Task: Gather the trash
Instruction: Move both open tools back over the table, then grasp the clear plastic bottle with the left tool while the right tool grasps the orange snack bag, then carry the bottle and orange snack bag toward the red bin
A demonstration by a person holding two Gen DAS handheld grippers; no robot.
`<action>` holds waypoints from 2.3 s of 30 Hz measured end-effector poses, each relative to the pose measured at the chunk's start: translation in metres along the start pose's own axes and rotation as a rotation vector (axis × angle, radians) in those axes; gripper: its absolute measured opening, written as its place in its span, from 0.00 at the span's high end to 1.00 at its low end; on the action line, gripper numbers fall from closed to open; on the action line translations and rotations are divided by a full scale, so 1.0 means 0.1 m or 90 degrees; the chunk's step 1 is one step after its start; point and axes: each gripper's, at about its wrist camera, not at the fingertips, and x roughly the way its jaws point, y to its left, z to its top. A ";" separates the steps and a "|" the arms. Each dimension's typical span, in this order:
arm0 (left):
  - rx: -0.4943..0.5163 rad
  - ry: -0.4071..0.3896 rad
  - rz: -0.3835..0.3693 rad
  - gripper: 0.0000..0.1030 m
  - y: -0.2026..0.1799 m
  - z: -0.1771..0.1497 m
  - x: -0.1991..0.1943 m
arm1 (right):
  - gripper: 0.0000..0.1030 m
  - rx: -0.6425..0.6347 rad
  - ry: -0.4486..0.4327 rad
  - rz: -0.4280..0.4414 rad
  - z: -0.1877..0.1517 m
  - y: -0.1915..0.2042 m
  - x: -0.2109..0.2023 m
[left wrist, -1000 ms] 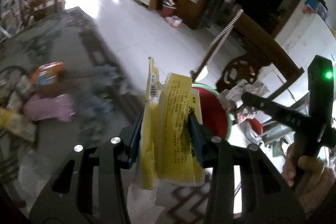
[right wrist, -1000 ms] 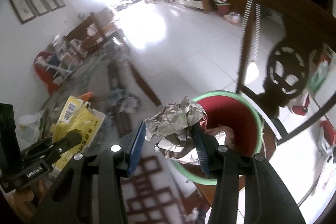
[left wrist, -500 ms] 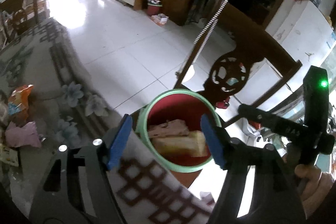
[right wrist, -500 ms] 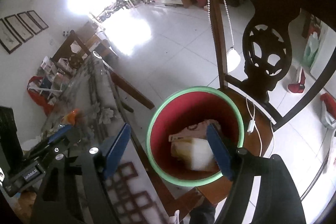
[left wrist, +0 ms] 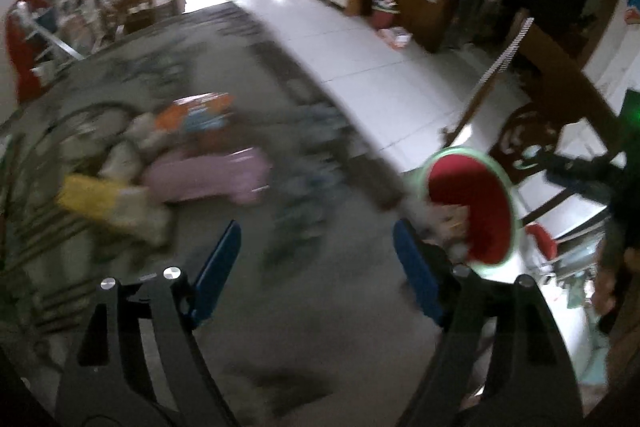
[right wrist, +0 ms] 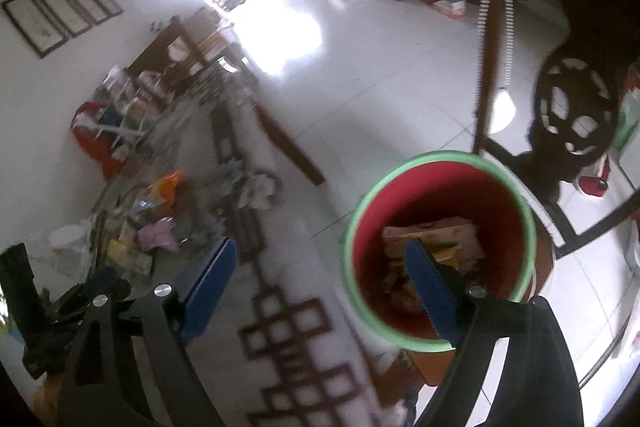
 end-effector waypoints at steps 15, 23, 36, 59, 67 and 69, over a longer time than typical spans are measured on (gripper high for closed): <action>0.017 0.129 -0.015 0.22 1.20 -0.64 0.15 | 0.16 -0.033 0.043 0.010 -0.40 0.97 0.30; -0.021 0.148 -0.087 0.39 1.29 -0.60 0.38 | 0.16 -0.029 0.056 0.003 -0.65 1.33 0.36; -0.113 0.116 -0.088 0.49 1.77 -0.85 0.07 | 0.16 -0.073 0.082 0.021 -0.49 1.91 0.84; -0.175 0.105 -0.090 0.49 2.20 -0.91 0.15 | 0.37 -0.172 0.191 0.032 0.41 2.68 2.54; -0.196 0.095 -0.088 0.49 2.27 -0.92 0.06 | 0.57 -0.186 0.145 0.054 0.43 2.76 2.24; -0.194 0.085 -0.079 0.49 2.29 -0.91 0.02 | 0.57 -0.190 0.116 0.057 0.45 2.77 2.07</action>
